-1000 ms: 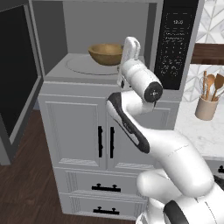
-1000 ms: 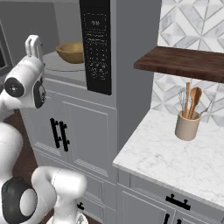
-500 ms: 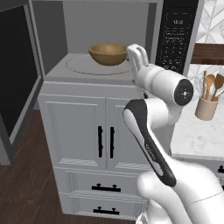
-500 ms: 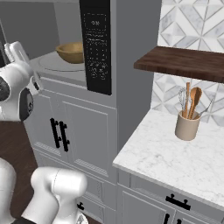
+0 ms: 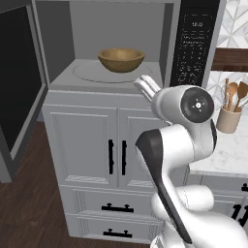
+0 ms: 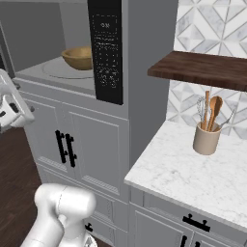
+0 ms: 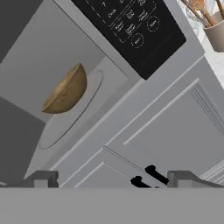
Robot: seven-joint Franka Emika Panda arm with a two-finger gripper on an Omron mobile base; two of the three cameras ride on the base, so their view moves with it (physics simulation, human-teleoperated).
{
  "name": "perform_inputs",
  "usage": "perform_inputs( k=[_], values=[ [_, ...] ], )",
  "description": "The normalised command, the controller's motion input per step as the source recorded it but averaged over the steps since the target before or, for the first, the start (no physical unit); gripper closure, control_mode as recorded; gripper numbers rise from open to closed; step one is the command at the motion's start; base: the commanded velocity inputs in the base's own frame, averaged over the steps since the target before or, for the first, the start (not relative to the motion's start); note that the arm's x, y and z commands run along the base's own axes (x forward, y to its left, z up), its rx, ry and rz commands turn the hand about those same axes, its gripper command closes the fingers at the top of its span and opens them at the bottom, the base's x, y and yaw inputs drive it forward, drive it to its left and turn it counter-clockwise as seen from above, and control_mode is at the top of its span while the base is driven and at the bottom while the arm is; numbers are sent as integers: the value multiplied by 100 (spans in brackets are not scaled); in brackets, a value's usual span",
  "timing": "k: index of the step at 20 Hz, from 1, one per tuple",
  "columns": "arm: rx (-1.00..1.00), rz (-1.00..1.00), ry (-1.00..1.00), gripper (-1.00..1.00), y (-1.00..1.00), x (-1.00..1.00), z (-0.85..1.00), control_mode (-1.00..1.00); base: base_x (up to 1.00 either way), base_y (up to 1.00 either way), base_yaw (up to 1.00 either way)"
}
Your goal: Open the microwave, place the bowl with waffle inside the microwave, then close the microwave door and turn it on.
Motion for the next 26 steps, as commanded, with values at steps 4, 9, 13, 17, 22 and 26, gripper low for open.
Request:
perform_inputs(
  k=[4,9,13,17,22,26],
  values=[
    [-14,-2,5,-100,-10,-23,-60,-100,0,0,0],
    [-18,0,0,-100,0,-4,-62,-100,0,0,0],
    [-21,0,-8,-100,2,0,-79,-100,0,0,0],
    [-24,0,-26,-100,23,-1,-68,-100,0,0,0],
    [-18,0,-32,100,47,-10,-42,-100,0,0,0],
    [-14,0,-29,100,48,-6,-34,-100,0,0,0]
  ],
)
